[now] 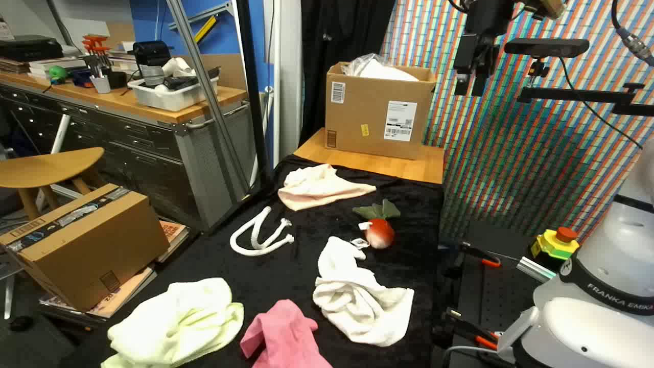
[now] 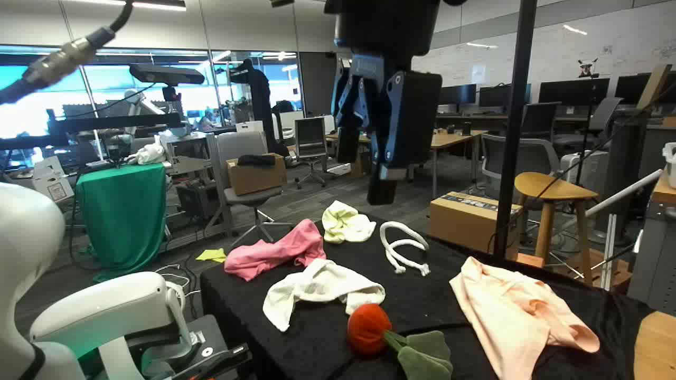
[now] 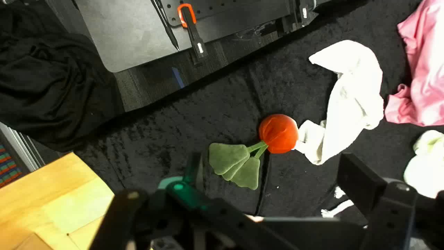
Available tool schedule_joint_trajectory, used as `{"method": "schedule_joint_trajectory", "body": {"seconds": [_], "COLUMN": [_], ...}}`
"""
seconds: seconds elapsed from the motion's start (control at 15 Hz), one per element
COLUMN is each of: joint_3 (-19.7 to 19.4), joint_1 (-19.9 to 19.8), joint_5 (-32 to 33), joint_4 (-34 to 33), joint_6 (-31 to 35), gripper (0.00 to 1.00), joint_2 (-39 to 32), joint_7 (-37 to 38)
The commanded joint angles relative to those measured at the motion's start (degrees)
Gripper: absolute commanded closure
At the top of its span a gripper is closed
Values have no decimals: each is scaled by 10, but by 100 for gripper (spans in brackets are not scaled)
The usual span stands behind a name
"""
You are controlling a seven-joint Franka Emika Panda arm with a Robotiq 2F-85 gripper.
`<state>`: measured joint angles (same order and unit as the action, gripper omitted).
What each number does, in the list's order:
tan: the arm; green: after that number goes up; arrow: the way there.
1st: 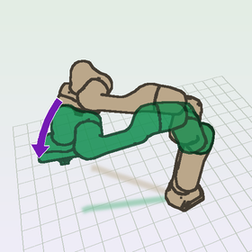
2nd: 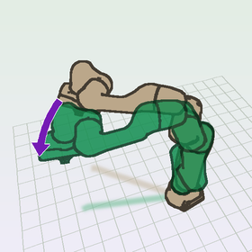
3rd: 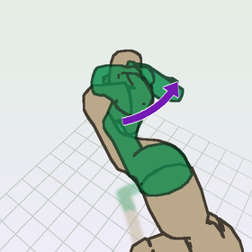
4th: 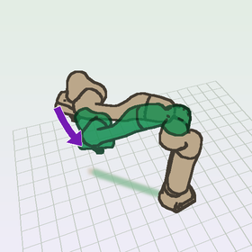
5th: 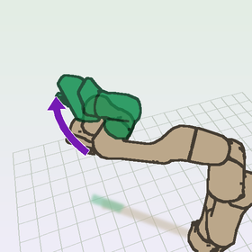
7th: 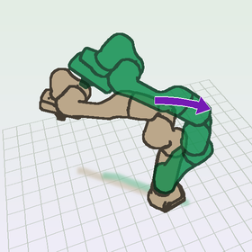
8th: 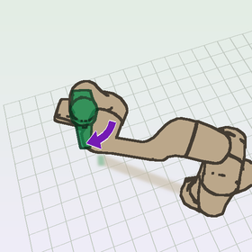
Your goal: Pile the items on the black tablecloth together.
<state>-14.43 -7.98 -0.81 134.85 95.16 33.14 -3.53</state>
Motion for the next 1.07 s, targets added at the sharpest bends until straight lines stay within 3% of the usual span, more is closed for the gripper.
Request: {"method": "schedule_joint_trajectory", "body": {"seconds": [0.0,0.27,0.67,1.0], "joint_3": [9,14,57,93], "joint_1": [-11,-10,19,46], "joint_5": [-5,-2,-4,-25], "joint_4": [-4,-6,-12,1], "joint_6": [-1,7,31,110], "gripper": [0,0,0,0], "joint_2": [-2,-6,-35,-72], "joint_7": [-5,-3,-7,10]}}
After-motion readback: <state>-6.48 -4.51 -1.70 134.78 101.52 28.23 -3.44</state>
